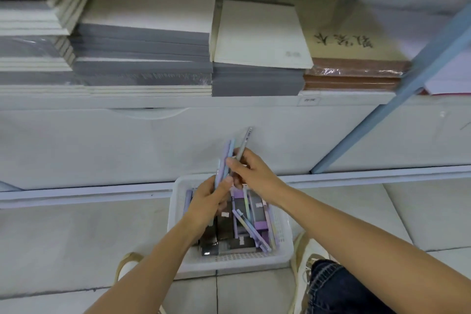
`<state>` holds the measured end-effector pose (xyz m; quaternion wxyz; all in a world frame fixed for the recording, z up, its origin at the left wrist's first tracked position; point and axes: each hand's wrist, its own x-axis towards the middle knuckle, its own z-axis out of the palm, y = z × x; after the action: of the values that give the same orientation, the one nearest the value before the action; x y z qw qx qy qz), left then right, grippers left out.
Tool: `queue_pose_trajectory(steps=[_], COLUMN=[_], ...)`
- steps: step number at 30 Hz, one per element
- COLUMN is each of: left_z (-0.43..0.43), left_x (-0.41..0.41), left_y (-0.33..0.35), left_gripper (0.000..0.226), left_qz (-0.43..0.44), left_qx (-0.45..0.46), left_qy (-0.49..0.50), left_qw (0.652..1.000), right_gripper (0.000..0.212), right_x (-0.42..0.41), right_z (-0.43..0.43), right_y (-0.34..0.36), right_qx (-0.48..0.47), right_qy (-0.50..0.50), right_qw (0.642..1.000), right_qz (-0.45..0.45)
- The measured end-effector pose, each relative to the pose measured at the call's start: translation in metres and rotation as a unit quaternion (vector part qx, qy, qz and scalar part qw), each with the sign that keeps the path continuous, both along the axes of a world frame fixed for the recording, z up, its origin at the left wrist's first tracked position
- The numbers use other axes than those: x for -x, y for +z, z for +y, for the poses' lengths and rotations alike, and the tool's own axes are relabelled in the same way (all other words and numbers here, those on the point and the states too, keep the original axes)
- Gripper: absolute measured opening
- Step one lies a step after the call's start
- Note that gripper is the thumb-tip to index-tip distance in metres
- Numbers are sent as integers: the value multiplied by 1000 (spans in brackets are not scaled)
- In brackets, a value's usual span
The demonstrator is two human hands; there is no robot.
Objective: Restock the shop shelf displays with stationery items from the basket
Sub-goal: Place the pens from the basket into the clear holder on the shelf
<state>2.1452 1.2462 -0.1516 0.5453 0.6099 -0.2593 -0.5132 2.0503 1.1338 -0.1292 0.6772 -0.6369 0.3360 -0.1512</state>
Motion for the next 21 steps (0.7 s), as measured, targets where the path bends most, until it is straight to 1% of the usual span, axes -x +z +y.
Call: queue_pose_trajectory(steps=[2,5,8,12,14,18,21], left_z=[2,7,11,12,11,6,0], left_x=[1,2,3,-4,-11,-17,-18], left_y=[15,37,58,91,113,163,201], left_gripper=[26,29,31,31,29,25,27], left_qz=[1,-11,-21,-56,-68,-87,-120], left_qx=[5,18,39,55,74,129,147], left_qy=[19,6,22,131,169,179,189], left_qw=[1000,1000,999,988,980,971,964], right_gripper=[14,15,21,26,26,26,27], right_x=[3,8,12,17,21,33,37], right_z=[-1,2,8,12,11,12,10], right_y=[17,41,62,96,113,151,186], right_qx=[-2,17,56,129,170,228,261], right_qy=[-22,3,45,50,77,166,179], right_qw=[999,998,996,990,982,959,948], right_qz=[-39,-57,-52,-29,-15,6,6])
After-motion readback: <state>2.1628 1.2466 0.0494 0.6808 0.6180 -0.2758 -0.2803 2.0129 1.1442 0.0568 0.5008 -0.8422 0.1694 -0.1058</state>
